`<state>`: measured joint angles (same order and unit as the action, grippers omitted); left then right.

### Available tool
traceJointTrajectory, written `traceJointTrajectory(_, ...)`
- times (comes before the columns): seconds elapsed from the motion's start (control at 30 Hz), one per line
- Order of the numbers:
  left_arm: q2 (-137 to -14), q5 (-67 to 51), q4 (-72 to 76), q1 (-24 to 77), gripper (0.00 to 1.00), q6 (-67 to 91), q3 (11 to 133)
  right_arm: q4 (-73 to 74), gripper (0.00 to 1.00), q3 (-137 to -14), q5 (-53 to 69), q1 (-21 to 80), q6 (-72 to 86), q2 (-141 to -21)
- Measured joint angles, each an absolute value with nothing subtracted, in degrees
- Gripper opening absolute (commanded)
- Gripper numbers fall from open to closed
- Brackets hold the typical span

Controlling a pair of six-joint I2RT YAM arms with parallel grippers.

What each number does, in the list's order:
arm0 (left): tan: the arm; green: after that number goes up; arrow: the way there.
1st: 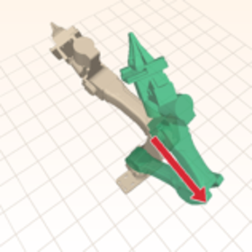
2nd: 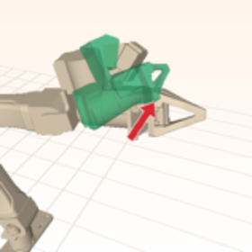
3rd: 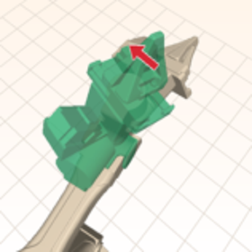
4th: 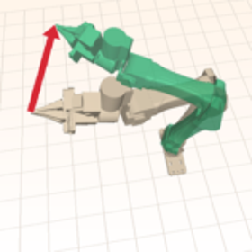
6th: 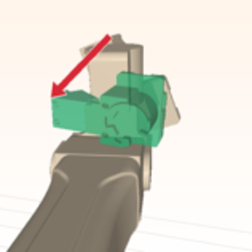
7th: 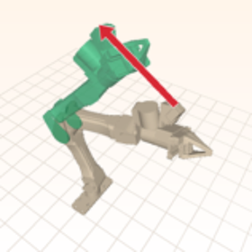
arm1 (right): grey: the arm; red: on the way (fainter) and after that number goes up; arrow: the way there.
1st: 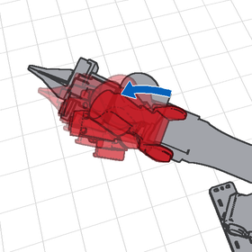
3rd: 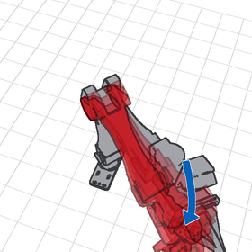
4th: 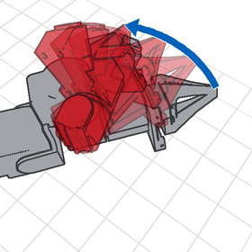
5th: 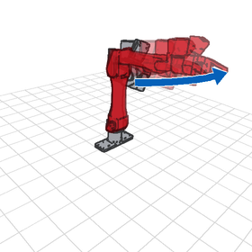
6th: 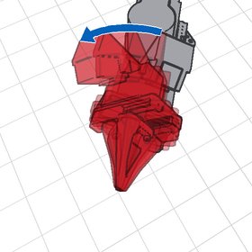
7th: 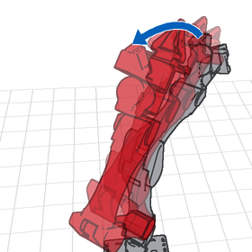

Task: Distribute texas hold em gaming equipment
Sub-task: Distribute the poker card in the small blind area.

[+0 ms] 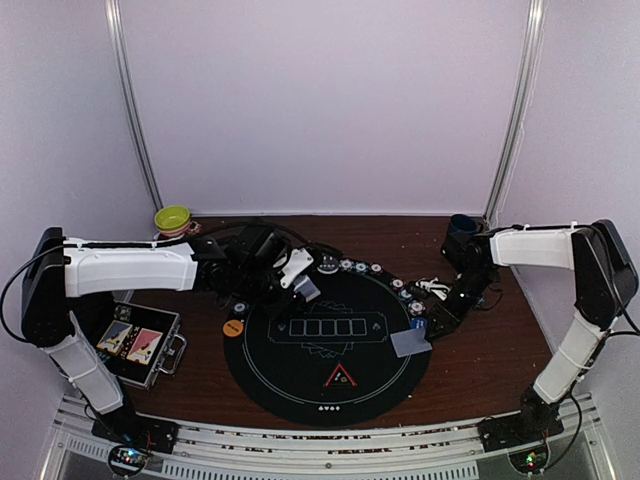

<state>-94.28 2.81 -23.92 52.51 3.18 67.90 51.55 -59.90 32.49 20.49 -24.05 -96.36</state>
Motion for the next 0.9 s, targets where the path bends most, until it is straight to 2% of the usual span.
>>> traceJointTrajectory(0.33, -94.3, 2.8, -23.9, 52.5, 0.54, 3.2, 67.9, 53.9, 0.49, -60.5, 29.3, 21.2, -25.8, -96.3)
traceJointTrajectory(0.67, -94.3, 2.7, -23.9, 52.5, 0.54, 3.2, 67.9, 49.5, 0.73, -61.0, 28.3, 26.1, -26.3, -92.6)
traceJointTrajectory(0.9, -94.3, 2.7, -23.9, 52.5, 0.53, 3.2, 67.9, 42.5, 0.81, -70.8, 34.1, 28.9, -19.9, -91.4)
